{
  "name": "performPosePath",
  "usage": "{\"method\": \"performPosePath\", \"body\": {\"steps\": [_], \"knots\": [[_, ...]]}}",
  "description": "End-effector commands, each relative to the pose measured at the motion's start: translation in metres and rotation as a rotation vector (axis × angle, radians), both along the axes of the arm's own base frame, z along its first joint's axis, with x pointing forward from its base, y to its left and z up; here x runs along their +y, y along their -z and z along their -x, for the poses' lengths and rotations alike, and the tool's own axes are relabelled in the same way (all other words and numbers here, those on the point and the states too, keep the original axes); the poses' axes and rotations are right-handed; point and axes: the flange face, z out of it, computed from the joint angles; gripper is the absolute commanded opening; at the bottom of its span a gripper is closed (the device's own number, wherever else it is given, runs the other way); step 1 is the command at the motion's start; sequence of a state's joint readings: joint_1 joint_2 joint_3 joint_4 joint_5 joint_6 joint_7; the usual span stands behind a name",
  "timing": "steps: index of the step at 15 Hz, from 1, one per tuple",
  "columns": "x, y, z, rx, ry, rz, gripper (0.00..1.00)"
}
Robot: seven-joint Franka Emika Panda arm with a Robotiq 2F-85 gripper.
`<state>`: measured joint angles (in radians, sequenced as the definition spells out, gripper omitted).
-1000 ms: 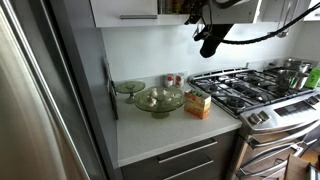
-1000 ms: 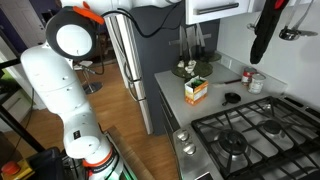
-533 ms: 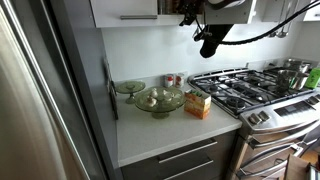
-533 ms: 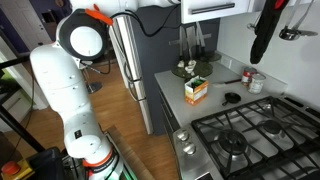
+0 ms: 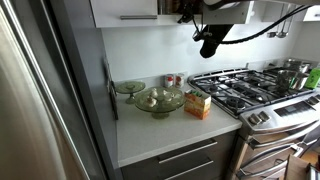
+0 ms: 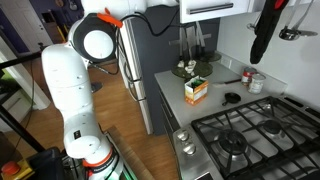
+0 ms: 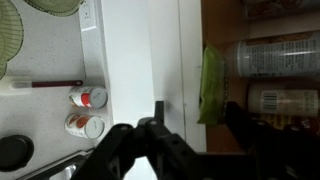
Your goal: Put the tea bag in the box
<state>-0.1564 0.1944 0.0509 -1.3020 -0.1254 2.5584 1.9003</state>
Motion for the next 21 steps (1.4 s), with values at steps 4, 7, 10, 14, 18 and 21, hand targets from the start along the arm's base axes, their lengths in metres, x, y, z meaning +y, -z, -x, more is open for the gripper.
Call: {"method": "performPosePath", "body": {"steps": [4, 7, 10, 14, 18, 21], "knots": [[-0.003, -0.004, 0.001, 0.035, -0.015, 0.013, 0.23], [-0.002, -0.011, 0.011, 0.049, -0.024, 0.033, 0.05], [-0.003, -0.017, 0.02, 0.055, -0.027, 0.061, 0.0], [-0.005, -0.017, 0.027, 0.052, -0.037, 0.078, 0.01], [-0.006, -0.023, 0.053, 0.033, -0.056, 0.087, 0.01], [-0.002, -0.02, 0.079, 0.028, -0.105, 0.078, 0.01]]}}
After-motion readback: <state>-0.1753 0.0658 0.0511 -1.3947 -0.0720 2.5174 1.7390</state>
